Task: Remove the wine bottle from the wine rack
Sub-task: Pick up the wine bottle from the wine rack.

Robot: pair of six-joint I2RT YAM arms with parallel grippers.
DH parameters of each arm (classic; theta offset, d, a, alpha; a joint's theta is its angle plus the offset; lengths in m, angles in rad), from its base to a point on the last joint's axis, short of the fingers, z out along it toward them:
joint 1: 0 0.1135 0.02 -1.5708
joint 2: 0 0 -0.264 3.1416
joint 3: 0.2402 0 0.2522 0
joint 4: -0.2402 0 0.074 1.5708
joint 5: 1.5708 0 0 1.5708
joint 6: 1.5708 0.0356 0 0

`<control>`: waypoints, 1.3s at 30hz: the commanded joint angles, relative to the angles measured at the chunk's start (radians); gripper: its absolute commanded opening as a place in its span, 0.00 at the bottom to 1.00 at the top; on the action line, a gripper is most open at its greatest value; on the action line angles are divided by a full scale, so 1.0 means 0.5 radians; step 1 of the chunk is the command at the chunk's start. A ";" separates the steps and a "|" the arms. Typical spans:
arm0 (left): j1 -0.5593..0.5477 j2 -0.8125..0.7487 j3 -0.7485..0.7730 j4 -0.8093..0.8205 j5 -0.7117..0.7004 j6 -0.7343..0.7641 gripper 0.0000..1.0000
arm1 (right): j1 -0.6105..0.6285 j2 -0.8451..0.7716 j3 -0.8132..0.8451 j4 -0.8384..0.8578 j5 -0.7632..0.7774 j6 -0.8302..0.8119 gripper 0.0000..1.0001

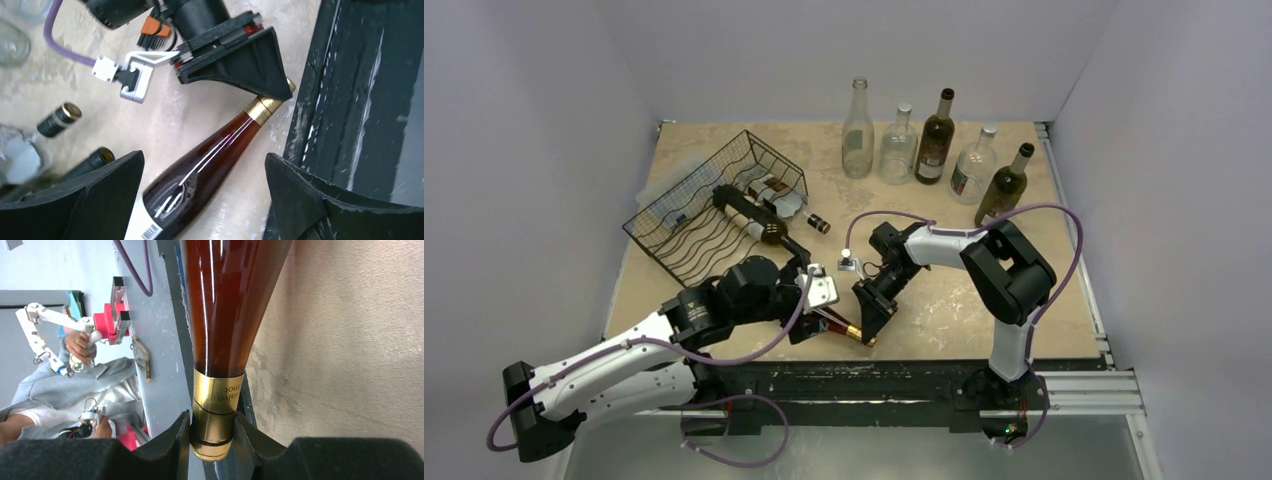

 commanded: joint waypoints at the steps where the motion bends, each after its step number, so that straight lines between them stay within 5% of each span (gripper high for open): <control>1: -0.021 0.064 -0.031 0.007 0.303 0.818 0.91 | -0.010 -0.089 0.048 -0.076 -0.259 -0.075 0.05; 10: -0.197 0.633 0.058 0.143 0.210 1.113 0.87 | -0.023 -0.044 0.075 -0.125 -0.301 -0.125 0.05; 25: -0.337 1.155 0.085 0.334 -0.064 1.123 0.70 | -0.031 0.004 0.115 -0.205 -0.344 -0.197 0.05; 28: -0.345 1.205 0.119 0.288 -0.093 1.117 0.59 | -0.031 0.015 0.115 -0.207 -0.344 -0.198 0.05; 33: -0.347 1.238 0.197 0.195 -0.150 1.091 0.29 | -0.036 0.031 0.121 -0.215 -0.349 -0.206 0.09; 36: -0.348 1.217 0.212 0.181 -0.180 1.085 0.04 | -0.035 0.046 0.145 -0.280 -0.369 -0.268 0.18; 39: -0.348 1.157 0.194 0.207 -0.194 1.067 0.00 | -0.041 0.073 0.185 -0.403 -0.406 -0.402 0.32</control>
